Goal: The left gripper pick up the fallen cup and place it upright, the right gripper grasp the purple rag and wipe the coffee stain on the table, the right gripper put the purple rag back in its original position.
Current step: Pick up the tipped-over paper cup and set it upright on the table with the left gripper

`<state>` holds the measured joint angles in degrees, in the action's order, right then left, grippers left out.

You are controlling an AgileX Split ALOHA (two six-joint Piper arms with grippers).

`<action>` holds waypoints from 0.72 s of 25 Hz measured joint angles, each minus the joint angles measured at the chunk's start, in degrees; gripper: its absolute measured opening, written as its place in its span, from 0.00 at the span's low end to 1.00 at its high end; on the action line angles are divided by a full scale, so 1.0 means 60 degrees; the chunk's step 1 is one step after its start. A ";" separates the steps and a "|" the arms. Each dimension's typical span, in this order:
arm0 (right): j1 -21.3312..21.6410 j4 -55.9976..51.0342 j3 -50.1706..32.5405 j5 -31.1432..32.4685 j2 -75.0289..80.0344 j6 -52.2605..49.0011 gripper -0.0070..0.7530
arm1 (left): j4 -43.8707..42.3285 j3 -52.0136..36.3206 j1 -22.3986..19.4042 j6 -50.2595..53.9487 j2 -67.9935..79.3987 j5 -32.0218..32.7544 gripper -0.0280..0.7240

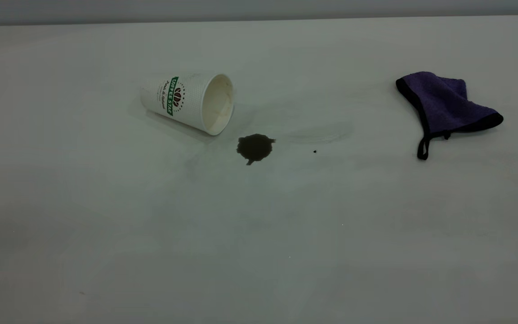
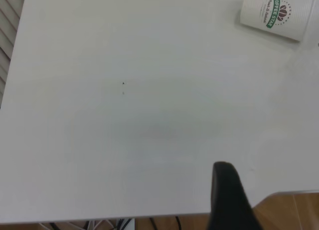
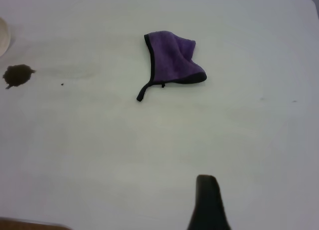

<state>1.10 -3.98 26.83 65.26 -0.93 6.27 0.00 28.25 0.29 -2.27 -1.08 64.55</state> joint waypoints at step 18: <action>0.0000 0.0000 0.0000 0.0000 0.0000 0.0000 0.78 | -0.0153 0.0022 0.0000 -0.0009 0.0168 -0.0010 0.69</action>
<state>1.10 -3.98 26.83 65.26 -0.93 6.27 -0.92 28.39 0.29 -2.32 -0.07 64.49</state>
